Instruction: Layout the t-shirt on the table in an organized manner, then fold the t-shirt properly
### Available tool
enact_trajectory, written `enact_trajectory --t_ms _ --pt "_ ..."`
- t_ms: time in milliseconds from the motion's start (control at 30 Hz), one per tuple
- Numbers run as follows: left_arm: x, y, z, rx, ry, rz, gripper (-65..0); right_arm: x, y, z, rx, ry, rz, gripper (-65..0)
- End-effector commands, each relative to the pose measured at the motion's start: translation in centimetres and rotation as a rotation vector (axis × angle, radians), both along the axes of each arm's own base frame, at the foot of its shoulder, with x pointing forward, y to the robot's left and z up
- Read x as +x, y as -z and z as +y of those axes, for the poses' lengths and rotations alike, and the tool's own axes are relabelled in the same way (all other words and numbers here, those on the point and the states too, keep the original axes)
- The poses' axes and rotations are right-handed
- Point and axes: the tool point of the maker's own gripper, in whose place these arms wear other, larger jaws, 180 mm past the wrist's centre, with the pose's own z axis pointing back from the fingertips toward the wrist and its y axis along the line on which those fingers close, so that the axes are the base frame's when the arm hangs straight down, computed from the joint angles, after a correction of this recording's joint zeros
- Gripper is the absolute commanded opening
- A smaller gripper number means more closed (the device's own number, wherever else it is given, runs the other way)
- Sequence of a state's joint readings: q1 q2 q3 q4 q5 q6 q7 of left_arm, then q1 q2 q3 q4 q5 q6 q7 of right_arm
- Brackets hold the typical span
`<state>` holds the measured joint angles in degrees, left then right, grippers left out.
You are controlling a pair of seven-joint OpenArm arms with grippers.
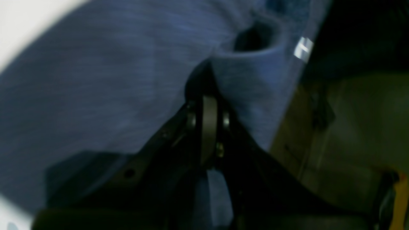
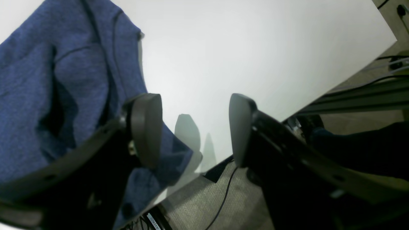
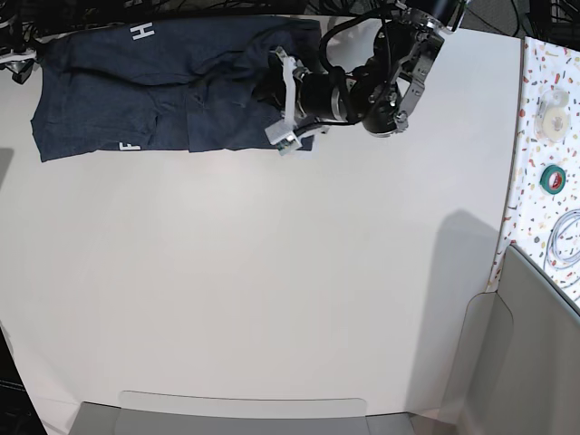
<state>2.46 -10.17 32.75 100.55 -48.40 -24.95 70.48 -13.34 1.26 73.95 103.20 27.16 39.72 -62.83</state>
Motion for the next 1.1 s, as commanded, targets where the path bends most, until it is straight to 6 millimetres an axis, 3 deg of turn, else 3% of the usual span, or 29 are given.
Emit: enact_trajectory --t_ms 0,133,367,667,800,1067 --pt "0.3 -1.4 -1.1 -0.044 0.027 -0.035 -64.8 0.5 -1.3 -0.7 -0.041 -0.012 -0.032 -31.9" --pt "-0.5 -1.9 -2.1 -0.043 0.105 -0.060 -64.8 0.5 -1.3 -0.7 -0.043 -0.013 -0.032 -31.9" --pt "0.0 -3.2 -2.4 -0.064 0.118 -0.112 -64.8 0.5 -0.1 -0.8 0.002 0.000 -0.031 -31.9" --pt "2.0 -3.3 0.0 -0.034 0.043 -0.139 -64.7 1.7 -3.2 -3.6 -0.090 -0.082 0.064 -31.6" --pt "2.4 -3.0 0.9 -0.018 0.026 -0.143 -64.6 2.1 -3.2 -4.0 -0.036 -0.103 0.069 -31.6" --pt "2.6 -2.9 1.0 -0.013 0.024 -0.145 -64.6 6.1 0.4 0.6 0.365 -0.301 -0.115 -31.6"
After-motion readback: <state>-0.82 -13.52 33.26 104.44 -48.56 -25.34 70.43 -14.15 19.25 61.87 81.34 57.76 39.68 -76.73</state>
